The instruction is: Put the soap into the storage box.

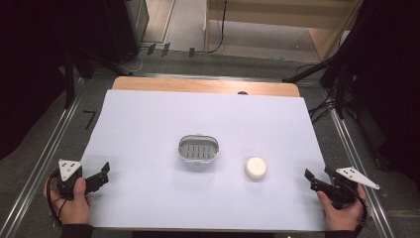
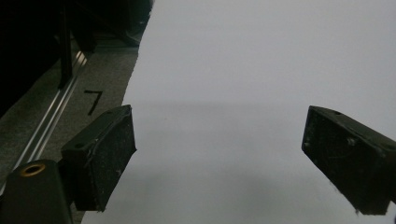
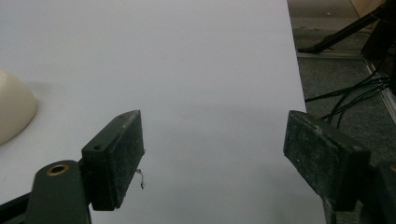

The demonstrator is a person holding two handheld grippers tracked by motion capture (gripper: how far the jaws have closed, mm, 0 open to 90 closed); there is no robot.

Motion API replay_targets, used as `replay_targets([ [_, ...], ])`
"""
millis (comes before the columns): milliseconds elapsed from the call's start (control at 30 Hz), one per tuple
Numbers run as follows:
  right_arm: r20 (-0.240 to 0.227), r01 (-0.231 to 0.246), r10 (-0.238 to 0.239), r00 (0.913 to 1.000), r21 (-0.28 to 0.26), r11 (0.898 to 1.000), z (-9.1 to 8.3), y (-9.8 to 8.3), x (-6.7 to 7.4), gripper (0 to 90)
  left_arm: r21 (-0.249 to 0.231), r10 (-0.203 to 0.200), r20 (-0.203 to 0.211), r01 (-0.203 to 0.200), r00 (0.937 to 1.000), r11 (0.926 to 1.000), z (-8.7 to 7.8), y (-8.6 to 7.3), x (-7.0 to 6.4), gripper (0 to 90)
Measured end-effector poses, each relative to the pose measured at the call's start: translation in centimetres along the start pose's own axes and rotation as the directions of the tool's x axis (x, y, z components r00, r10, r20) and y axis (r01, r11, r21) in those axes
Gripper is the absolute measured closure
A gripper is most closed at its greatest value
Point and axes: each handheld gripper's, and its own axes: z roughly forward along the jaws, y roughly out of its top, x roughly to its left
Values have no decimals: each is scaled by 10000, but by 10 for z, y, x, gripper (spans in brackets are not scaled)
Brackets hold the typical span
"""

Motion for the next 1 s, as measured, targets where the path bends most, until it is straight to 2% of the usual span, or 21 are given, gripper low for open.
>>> replay_targets([
  [100,-194,-81,81,9998,1,10000,0,0,-1,304,-233,99,12,-99,9999,9997,-2,-1,-1,102],
  [267,-152,163,-163,9998,16,9999,1,1,2,335,-536,244,71,-240,9997,9983,-5,-3,-2,116],
  [300,-228,236,-237,9995,-65,9997,0,2,3,345,-560,257,55,-253,9997,9981,-5,-3,-2,116],
  [333,-501,308,-320,9982,-239,9992,0,3,3,348,-543,220,47,-217,9997,9983,-5,-3,-2,121],
  [367,-685,369,-390,9969,-317,9988,0,4,5,413,-492,208,55,-205,9998,9986,-5,-2,-1,121],
  [400,-810,347,-369,9960,-276,9990,-1,5,5,420,-447,214,42,-212,9998,9988,-5,-2,-1,121],
  [433,-897,344,-345,9954,-27,9994,-1,6,5,401,-441,242,48,-239,9997,9987,-4,-2,-2,121],
  [467,-758,344,-332,9966,141,9993,-1,7,5,380,-446,263,54,-260,9996,9987,-4,-2,-2,121],
  [533,-496,491,-470,9977,428,9979,-2,7,7,277,-448,305,6,-305,9995,9985,-4,-2,-3,121],
  [567,-566,579,-545,9969,607,9965,-2,6,7,265,-441,409,71,-405,9991,9982,-4,-2,-3,121],
  [600,-854,736,-667,9941,802,9941,-2,6,8,259,-464,448,76,-444,9990,9979,-4,-2,-3,121],
  [633,-1088,930,-825,9906,956,9911,-3,7,9,238,-446,467,67,-463,9989,9979,-5,-2,-3,121],
  [700,-1245,1341,-1185,9851,1257,9830,-3,9,12,228,-398,435,22,-434,9991,9983,-4,-2,-4,121],
  [733,-1361,1616,-1417,9805,1490,9755,-4,12,13,217,-341,444,4,-443,9990,9984,-3,-2,-4,120],
  [800,-1324,1923,-1693,9766,1859,9636,-5,18,15,220,-305,468,-22,-468,9989,9984,-3,-2,-4,116],
  [933,-1663,2207,-1824,9690,2522,9422,-7,36,16,240,-232,399,10,-398,9992,9989,-2,-1,-4,116],
  [1000,-1941,2405,-1885,9627,2953,9246,-5,44,19,238,-145,370,5,-370,9993,9992,-1,-1,-3,115],
])
